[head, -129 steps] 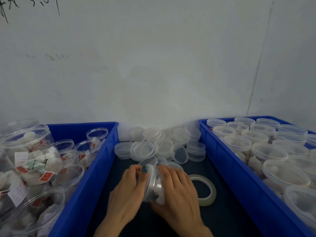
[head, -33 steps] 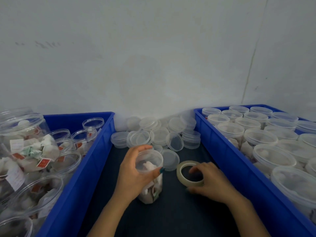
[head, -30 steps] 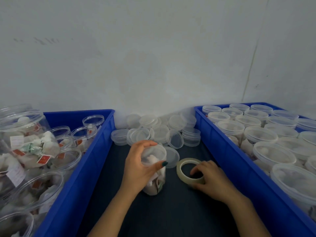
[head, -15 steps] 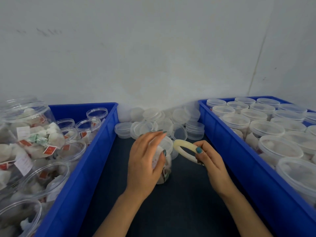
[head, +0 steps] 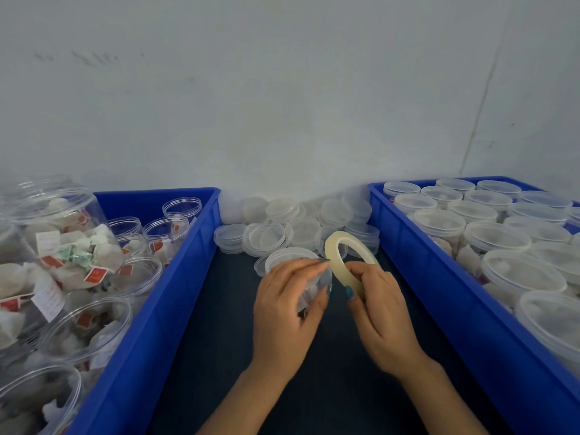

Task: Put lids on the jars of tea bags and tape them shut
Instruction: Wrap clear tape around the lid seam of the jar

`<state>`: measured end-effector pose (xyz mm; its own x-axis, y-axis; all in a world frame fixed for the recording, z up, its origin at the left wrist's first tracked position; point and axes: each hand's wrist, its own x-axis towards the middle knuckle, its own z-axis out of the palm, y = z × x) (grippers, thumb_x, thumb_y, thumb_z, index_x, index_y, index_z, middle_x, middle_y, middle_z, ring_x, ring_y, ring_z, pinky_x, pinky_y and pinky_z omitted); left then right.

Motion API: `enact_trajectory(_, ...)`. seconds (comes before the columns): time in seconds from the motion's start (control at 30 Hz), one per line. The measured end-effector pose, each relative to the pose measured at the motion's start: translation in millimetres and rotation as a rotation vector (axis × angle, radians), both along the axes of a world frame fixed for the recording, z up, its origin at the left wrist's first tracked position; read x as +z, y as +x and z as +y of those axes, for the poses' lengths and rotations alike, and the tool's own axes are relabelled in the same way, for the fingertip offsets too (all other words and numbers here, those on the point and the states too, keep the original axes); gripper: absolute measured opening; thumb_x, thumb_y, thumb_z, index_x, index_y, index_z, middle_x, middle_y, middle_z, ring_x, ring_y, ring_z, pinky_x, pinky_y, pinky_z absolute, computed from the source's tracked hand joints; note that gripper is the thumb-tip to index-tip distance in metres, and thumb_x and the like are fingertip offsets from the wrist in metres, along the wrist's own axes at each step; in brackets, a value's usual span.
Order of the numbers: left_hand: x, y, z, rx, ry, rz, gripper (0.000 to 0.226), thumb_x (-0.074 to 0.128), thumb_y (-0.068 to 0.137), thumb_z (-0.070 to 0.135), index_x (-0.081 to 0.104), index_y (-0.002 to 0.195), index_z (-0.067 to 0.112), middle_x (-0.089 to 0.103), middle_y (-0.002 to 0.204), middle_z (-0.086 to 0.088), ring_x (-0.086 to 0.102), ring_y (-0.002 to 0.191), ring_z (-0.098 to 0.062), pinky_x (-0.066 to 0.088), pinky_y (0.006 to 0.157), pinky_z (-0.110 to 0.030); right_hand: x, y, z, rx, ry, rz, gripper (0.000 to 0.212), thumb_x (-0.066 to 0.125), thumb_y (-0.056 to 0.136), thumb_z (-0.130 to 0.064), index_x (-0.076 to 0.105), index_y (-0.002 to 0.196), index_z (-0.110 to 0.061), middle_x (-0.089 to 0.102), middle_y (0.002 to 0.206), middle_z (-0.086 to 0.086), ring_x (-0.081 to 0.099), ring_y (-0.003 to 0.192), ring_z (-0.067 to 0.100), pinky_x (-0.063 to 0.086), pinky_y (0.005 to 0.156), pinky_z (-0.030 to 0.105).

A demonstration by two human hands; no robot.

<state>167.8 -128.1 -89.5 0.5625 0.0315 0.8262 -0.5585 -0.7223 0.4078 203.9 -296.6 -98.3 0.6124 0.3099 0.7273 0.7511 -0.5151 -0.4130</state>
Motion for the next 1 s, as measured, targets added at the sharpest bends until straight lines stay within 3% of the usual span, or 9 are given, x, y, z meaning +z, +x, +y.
enact_trajectory(0.13, 4.6, -2.0, 2.2, -0.032, -0.267, 0.062, 0.022, 0.066, 0.086, 0.044, 0.07, 0.101, 0.028, 0.065, 0.104, 0.023, 0.061, 0.106, -0.008, 0.051, 0.089, -0.04, -1.5, -2.0, 3.5, -0.065, -0.115, -0.107, 0.027, 0.047, 0.094, -0.027, 0.054, 0.12, -0.023, 0.049, 0.098, -0.017, 0.043, 0.086, -0.002, 0.031, 0.085, 0.013)
enact_trajectory(0.27, 8.3, -1.6, 4.4, -0.012, -0.331, 0.126, 0.018, 0.061, 0.086, 0.052, 0.065, 0.09, 0.035, 0.062, 0.102, 0.026, 0.06, 0.1, -0.011, 0.05, 0.088, -0.043, -0.8, -3.1, 5.4, -0.063, -0.171, -0.174, 0.026, 0.049, 0.092, -0.025, 0.053, 0.118, -0.023, 0.05, 0.096, -0.014, 0.044, 0.083, 0.003, 0.032, 0.084, 0.018)
enact_trajectory(0.43, 4.3, 2.4, 6.7, 0.019, -0.166, 0.081, 0.016, 0.059, 0.091, 0.041, 0.065, 0.089, 0.027, 0.061, 0.092, 0.023, 0.055, 0.099, 0.001, 0.044, 0.093, -0.034, -1.4, -1.6, 5.9, -0.118, -0.187, -0.192, 0.025, 0.049, 0.094, -0.023, 0.056, 0.118, -0.02, 0.053, 0.095, -0.011, 0.045, 0.083, 0.004, 0.032, 0.081, 0.02)
enact_trajectory(0.63, -1.5, 1.2, -2.2, 0.008, -0.003, -0.054, 0.012, 0.06, 0.092, 0.035, 0.064, 0.09, 0.024, 0.06, 0.095, 0.019, 0.054, 0.098, 0.001, 0.037, 0.095, -0.02, 0.4, 2.1, -1.0, -0.198, -0.139, -0.167, 0.027, 0.046, 0.093, -0.022, 0.056, 0.118, -0.018, 0.057, 0.096, -0.009, 0.048, 0.084, 0.007, 0.034, 0.08, 0.023)
enact_trajectory(0.73, 0.4, -1.5, 2.6, 0.015, -0.089, -0.01, 0.03, 0.061, 0.091, 0.051, 0.058, 0.103, 0.024, 0.059, 0.105, 0.019, 0.056, 0.103, -0.004, 0.039, 0.094, -0.023, 1.6, 2.0, -3.2, -0.199, -0.132, -0.173, 0.028, 0.047, 0.092, -0.023, 0.054, 0.118, -0.02, 0.057, 0.096, -0.011, 0.048, 0.085, 0.007, 0.037, 0.08, 0.025)
enact_trajectory(0.83, 3.1, -2.8, 7.9, 0.058, -0.016, 0.006, 0.046, 0.062, 0.085, 0.066, 0.058, 0.108, 0.028, 0.053, 0.111, 0.026, 0.051, 0.108, 0.002, 0.037, 0.095, -0.02, 1.9, 0.4, -0.8, -0.182, -0.158, -0.21, 0.029, 0.049, 0.09, -0.023, 0.055, 0.118, -0.019, 0.058, 0.095, -0.009, 0.05, 0.085, 0.007, 0.039, 0.082, 0.026)
enact_trajectory(0.9, 3.0, -1.7, 8.0, 0.077, 0.047, -0.013, 0.037, 0.067, 0.084, 0.058, 0.065, 0.103, 0.026, 0.054, 0.106, 0.028, 0.049, 0.105, 0.005, 0.038, 0.095, -0.023, 1.9, -0.8, 1.3, -0.158, -0.178, -0.231, 0.029, 0.051, 0.09, -0.022, 0.056, 0.118, -0.018, 0.059, 0.093, -0.008, 0.05, 0.083, 0.008, 0.038, 0.08, 0.025)
enact_trajectory(1.0, 2.7, -1.8, 6.9, 0.117, 0.082, -0.087, 0.017, 0.066, 0.087, 0.041, 0.071, 0.088, 0.025, 0.064, 0.091, 0.02, 0.056, 0.096, -0.005, 0.042, 0.09, -0.031, 1.1, -0.8, 2.6, -0.148, -0.195, -0.258, 0.027, 0.053, 0.091, -0.022, 0.057, 0.118, -0.018, 0.06, 0.092, -0.007, 0.05, 0.081, 0.009, 0.037, 0.079, 0.025)
